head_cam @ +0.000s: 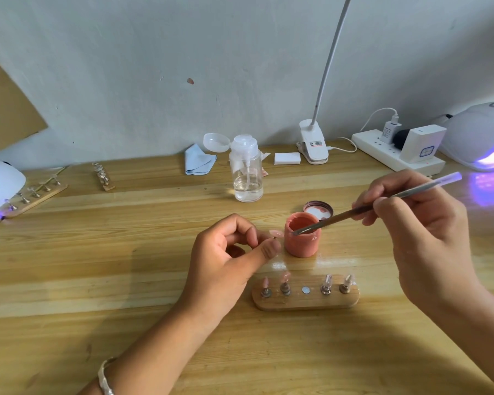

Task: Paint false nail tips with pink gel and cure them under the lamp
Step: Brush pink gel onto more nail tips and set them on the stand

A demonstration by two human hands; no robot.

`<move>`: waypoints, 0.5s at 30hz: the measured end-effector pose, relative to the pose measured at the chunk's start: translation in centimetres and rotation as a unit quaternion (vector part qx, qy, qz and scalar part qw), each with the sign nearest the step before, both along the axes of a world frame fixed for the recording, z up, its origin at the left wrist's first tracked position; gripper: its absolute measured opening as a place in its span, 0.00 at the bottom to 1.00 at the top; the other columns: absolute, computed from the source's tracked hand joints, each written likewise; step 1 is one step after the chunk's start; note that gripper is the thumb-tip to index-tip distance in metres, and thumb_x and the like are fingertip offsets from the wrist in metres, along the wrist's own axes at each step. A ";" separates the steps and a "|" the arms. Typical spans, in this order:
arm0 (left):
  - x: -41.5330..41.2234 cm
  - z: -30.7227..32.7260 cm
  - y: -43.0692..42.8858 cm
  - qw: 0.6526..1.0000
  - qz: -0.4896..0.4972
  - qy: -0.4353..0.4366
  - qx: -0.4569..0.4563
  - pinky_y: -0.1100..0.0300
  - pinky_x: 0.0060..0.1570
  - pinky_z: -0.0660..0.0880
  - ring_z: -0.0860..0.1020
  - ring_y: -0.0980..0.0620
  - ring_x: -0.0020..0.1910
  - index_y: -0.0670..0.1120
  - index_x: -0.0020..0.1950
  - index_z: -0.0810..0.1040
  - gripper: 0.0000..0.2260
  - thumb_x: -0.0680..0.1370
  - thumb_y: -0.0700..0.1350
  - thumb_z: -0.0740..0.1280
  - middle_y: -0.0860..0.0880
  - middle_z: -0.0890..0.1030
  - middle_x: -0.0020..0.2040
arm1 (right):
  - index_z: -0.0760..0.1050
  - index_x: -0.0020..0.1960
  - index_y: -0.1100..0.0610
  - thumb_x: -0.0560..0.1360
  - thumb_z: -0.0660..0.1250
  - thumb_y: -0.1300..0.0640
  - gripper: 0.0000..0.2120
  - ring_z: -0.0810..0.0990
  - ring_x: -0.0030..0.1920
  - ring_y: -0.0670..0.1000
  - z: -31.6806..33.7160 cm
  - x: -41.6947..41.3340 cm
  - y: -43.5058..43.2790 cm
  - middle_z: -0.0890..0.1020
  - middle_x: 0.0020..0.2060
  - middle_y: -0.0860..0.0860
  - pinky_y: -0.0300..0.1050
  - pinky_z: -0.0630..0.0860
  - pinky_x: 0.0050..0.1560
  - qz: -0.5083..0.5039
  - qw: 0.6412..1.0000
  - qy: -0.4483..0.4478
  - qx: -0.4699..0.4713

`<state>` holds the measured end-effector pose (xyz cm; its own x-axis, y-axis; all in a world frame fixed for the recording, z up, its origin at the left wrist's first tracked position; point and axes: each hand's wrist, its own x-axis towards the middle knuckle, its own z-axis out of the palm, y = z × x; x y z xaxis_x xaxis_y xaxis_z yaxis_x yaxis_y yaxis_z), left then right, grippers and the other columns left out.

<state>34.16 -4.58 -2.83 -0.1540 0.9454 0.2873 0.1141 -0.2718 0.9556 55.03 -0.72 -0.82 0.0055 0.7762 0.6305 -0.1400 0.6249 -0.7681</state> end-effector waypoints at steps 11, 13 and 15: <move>-0.1 -0.4 0.2 1.000 -0.007 -0.009 -0.001 0.49 0.47 0.72 0.83 0.49 0.45 0.51 0.33 0.74 0.14 0.66 0.46 0.80 0.43 0.86 0.41 | 0.76 0.45 0.58 0.74 0.62 0.60 0.04 0.82 0.40 0.43 -0.4 -0.3 -0.2 0.84 0.38 0.45 0.33 0.75 0.44 0.040 0.999 -0.020 0.008; -0.1 -0.4 0.3 1.000 -0.007 -0.006 0.004 0.48 0.48 0.74 0.85 0.50 0.47 0.50 0.34 0.74 0.13 0.66 0.46 0.79 0.42 0.86 0.43 | 0.76 0.43 0.58 0.72 0.63 0.59 0.04 0.81 0.38 0.42 -0.3 -0.2 -0.1 0.83 0.36 0.45 0.32 0.75 0.43 0.027 1.000 -0.013 -0.002; -0.1 -0.4 0.3 1.000 -0.004 -0.004 0.004 0.48 0.50 0.76 0.85 0.48 0.49 0.50 0.34 0.74 0.13 0.66 0.46 0.79 0.43 0.86 0.43 | 0.76 0.42 0.58 0.70 0.63 0.58 0.04 0.80 0.37 0.42 -0.2 -0.2 0.0 0.82 0.34 0.45 0.32 0.75 0.42 0.010 1.000 0.001 -0.013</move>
